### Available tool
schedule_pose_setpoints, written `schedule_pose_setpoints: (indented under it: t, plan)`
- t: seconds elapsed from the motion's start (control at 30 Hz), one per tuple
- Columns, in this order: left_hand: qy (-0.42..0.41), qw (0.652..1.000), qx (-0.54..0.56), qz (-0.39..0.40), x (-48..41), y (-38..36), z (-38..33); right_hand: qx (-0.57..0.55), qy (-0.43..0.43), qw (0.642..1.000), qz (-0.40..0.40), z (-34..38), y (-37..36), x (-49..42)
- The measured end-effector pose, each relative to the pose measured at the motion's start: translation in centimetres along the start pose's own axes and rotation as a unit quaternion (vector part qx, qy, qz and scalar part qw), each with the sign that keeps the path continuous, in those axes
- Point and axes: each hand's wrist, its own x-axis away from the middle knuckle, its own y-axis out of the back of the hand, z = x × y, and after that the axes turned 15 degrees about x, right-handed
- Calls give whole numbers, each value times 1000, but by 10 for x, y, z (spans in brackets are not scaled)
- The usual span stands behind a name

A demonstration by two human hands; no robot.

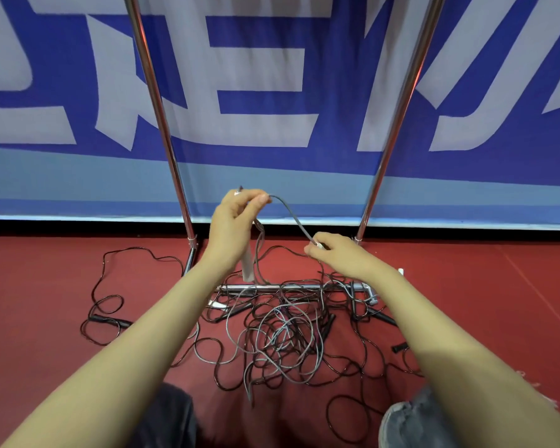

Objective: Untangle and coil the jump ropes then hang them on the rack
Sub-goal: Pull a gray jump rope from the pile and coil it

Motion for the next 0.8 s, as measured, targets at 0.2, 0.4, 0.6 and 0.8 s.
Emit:
schedule_pose_setpoints:
  t: [0.2, 0.4, 0.6, 0.8]
  plan:
    - [84, 993, -63, 44, -4, 18, -1, -21, -3, 1000, -23, -18, -1, 3]
    - [269, 931, -240, 51, -12, 26, 44, 29, -29, 995, -95, -19, 5, -9]
    - [201, 977, -63, 35, -22, 14, 51, 4, -63, 996, -63, -5, 4, -25]
    - [219, 966, 135, 7, -29, 5, 49, -224, -38, 973, -41, 20, -6, -33]
